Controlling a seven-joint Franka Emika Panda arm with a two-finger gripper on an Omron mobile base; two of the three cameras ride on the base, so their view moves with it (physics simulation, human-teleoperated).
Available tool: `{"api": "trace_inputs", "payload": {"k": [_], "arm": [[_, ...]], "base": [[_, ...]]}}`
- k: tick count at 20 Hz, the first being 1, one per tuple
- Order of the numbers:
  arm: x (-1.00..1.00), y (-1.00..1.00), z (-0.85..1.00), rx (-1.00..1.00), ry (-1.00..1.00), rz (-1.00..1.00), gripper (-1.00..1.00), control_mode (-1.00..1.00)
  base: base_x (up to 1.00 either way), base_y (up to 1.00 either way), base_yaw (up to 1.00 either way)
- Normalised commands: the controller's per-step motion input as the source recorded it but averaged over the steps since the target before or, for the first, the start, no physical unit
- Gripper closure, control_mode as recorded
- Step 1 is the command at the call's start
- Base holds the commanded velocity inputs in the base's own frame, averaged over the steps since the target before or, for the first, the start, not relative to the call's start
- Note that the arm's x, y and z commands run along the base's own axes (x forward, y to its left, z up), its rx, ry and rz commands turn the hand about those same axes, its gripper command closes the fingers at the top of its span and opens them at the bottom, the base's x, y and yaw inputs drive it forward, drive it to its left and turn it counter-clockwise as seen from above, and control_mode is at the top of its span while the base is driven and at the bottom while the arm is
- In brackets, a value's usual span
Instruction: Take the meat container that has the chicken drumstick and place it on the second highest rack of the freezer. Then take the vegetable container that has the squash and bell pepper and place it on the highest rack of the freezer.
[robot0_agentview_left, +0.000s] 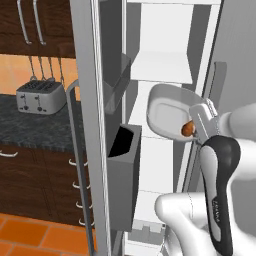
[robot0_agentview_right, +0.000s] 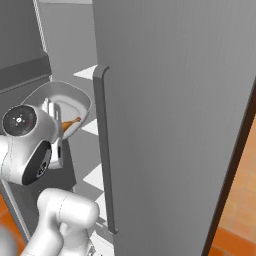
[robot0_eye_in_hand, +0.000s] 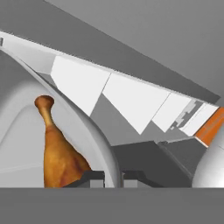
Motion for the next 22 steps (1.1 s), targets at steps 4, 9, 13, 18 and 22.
{"api": "trace_inputs", "payload": {"k": [4,9,13,18,22], "arm": [[0.51,-0.06,-0.24,0.03,0.0,0.0,1.0,-1.0],[0.58,-0.01,-0.24,0.0,0.0,0.0,1.0,-1.0],[0.3,-0.2,-0.18,0.04,0.0,0.0,1.0,-1.0],[0.45,-0.02,-0.11,0.0,0.0,-0.03,1.0,-1.0],[0.17,-0.25,-0.1,0.04,0.0,-0.03,1.0,-1.0]], "base": [[0.0,0.0,0.0],[0.0,0.0,0.0],[0.0,0.0,0.0],[0.0,0.0,0.0],[0.0,0.0,0.0]]}}
